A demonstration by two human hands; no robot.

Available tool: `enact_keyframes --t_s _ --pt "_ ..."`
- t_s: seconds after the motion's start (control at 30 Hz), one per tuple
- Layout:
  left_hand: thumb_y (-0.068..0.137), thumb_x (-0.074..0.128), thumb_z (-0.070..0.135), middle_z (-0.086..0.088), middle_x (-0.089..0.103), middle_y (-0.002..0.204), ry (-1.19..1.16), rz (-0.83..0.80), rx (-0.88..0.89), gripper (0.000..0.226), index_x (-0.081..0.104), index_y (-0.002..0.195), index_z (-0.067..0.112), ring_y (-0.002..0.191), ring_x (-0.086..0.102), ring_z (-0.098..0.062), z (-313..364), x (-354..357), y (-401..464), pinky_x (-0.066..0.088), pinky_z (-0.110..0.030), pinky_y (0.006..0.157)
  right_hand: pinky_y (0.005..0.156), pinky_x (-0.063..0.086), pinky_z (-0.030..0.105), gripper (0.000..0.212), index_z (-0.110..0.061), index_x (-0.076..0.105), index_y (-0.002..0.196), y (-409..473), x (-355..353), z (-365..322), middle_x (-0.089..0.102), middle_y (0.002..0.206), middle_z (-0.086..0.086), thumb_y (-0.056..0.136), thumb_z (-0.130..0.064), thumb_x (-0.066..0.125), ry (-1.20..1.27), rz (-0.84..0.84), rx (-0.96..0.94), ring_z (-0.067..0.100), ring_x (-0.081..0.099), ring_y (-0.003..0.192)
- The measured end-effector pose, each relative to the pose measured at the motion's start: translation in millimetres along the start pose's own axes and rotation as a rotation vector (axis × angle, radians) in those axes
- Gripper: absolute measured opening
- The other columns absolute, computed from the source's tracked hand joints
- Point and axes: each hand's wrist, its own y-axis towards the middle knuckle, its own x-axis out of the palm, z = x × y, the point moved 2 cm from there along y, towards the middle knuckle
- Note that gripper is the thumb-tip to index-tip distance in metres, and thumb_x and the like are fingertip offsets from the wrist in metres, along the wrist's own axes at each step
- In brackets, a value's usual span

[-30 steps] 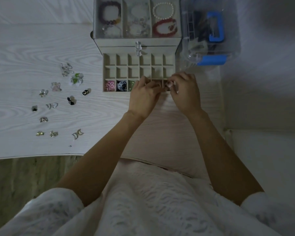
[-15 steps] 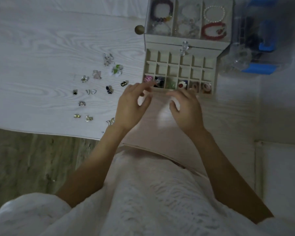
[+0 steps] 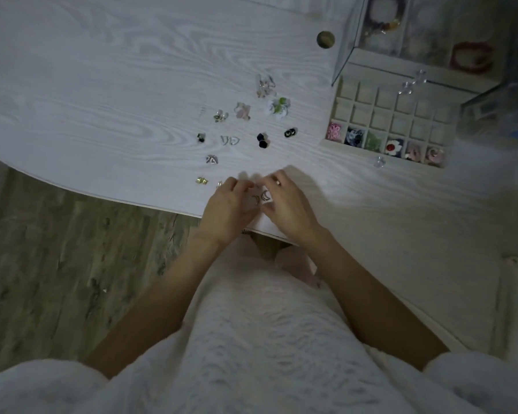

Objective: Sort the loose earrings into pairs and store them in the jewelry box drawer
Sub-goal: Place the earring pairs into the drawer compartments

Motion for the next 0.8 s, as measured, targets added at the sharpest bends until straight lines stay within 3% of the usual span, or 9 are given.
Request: enact_keyframes --t_s 0.17,0.37,0.47,0.6,0.7,0.8 --pt "0.081 0.065 0.015 -0.015 0.058 0.092 0.014 -0.015 0.029 0.016 0.064 0.095 0.005 0.075 0.06 -0.031 -2 3 6 0.044 -0.036 0.063 0.072 0.051 0.041 0.013 -0.003 0.063 0.092 1 -4 5 0.058 0.096 0.013 0.079 -0.002 0.065 -0.011 0.034 -0.005 0.028 0.058 0.083" --pt "0.084 0.061 0.015 -0.014 0.059 0.092 0.069 -0.028 0.055 0.014 0.063 0.095 0.007 0.075 0.059 -0.031 4 3 18 0.045 -0.036 0.061 0.069 0.046 0.034 0.011 -0.006 0.063 0.093 -11 -19 25 0.057 0.099 0.009 0.084 -0.01 0.062 -0.095 0.047 0.055 0.024 0.053 0.093" --pt "0.084 0.061 0.022 -0.011 0.065 0.091 0.058 -0.026 0.029 0.017 0.063 0.096 0.009 0.077 0.063 -0.03 18 4 29 0.047 -0.034 0.065 0.069 0.043 0.031 0.012 -0.009 0.062 0.096 -17 -39 35 0.059 0.098 0.006 0.087 -0.017 0.058 -0.084 0.04 0.103 0.021 0.055 0.088" --pt "0.081 0.066 0.024 0.0 0.072 0.09 -0.127 -0.016 -0.035 0.019 0.064 0.096 0.012 0.079 0.067 -0.015 41 2 40 0.052 -0.032 0.077 0.069 0.053 0.03 0.011 -0.011 0.064 0.094 -17 -82 44 0.067 0.089 0.002 0.084 -0.015 0.063 0.159 0.296 0.12 0.014 0.062 0.077" --pt "0.081 0.067 0.023 0.006 0.071 0.087 -0.226 0.048 0.019 0.017 0.064 0.097 0.016 0.074 0.065 -0.008 59 0 52 0.054 -0.03 0.074 0.074 0.052 0.022 0.014 -0.009 0.064 0.098 4 -113 59 0.068 0.094 0.004 0.084 -0.008 0.064 0.271 0.423 0.179 0.012 0.063 0.083" --pt "0.083 0.065 0.027 0.004 0.07 0.091 -0.151 0.156 0.143 0.018 0.066 0.1 0.021 0.078 0.065 -0.012 81 -2 83 0.052 -0.027 0.068 0.082 0.05 0.022 0.015 -0.009 0.064 0.1 37 -132 80 0.068 0.099 0.004 0.085 -0.007 0.063 0.335 0.436 0.258 0.011 0.061 0.091"
